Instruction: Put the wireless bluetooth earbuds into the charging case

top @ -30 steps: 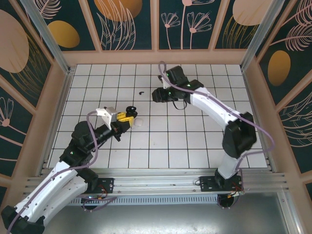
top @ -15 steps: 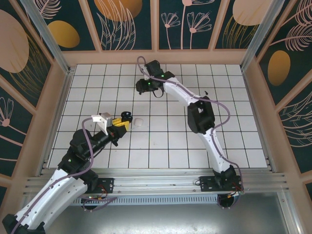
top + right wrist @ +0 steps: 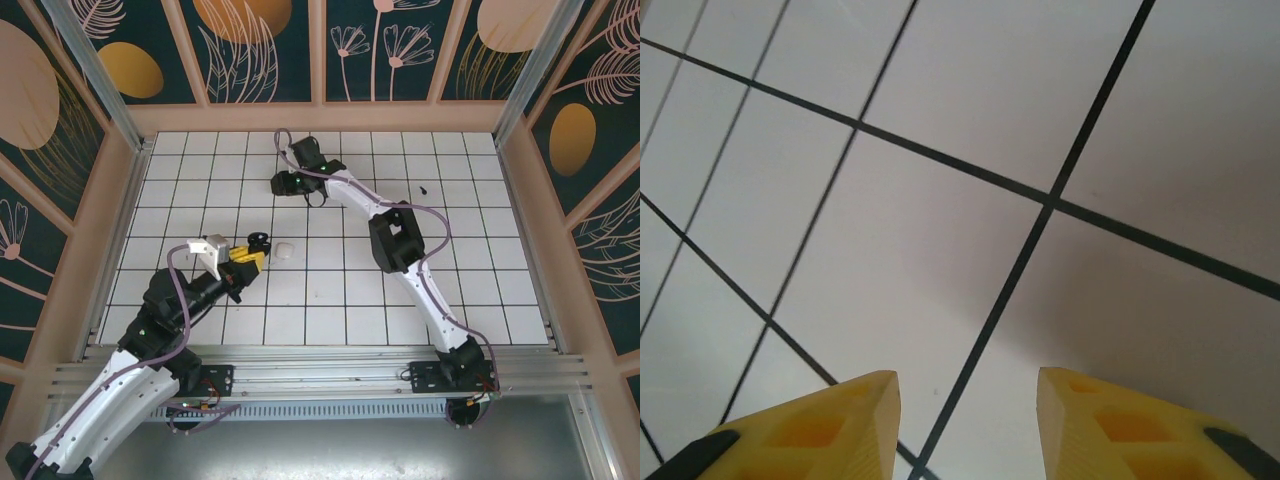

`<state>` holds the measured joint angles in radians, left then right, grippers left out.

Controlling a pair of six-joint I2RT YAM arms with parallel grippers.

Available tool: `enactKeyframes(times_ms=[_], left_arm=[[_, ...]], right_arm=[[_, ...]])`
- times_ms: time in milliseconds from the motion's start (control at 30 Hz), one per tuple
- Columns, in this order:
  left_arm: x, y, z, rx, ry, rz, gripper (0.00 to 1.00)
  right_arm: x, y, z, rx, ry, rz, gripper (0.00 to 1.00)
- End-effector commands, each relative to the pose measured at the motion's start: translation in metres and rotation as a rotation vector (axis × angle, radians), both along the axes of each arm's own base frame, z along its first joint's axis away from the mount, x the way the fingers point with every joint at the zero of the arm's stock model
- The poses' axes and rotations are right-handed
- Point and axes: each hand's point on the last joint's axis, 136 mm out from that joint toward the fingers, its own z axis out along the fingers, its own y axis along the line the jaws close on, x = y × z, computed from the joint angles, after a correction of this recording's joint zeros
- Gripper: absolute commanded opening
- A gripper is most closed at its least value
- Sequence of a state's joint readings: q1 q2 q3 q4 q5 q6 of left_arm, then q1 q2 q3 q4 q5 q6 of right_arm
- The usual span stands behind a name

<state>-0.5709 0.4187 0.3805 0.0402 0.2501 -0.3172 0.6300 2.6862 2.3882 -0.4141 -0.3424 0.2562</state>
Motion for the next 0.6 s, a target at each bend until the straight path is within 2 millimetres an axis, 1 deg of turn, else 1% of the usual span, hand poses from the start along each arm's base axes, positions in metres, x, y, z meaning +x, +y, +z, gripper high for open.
enactKeyframes(times_ms=[0,167,233,300,433,567], left_arm=[[-0.002,-0.002,0.003,-0.029,-0.002,-0.011,0.00],[-0.002,-0.002,0.001,-0.031,0.007,-0.015,0.00],[-0.002,-0.003,0.001,-0.034,0.007,-0.016,0.00],[-0.003,-0.003,0.002,-0.037,0.008,-0.017,0.00],[-0.003,-0.003,0.001,-0.037,0.009,-0.017,0.00],[-0.003,-0.003,0.001,-0.037,0.007,-0.018,0.00]], right_arm=[[0.001,0.005,0.001,0.005,-0.032,0.046,0.42],[-0.004,-0.002,-0.005,-0.048,-0.023,0.062,0.42],[-0.007,-0.004,-0.003,-0.054,-0.012,0.067,0.42],[-0.012,-0.002,0.005,-0.043,-0.003,0.081,0.41],[-0.021,0.006,0.041,0.002,-0.034,0.129,0.39],[-0.021,0.008,0.071,0.033,-0.071,0.136,0.38]])
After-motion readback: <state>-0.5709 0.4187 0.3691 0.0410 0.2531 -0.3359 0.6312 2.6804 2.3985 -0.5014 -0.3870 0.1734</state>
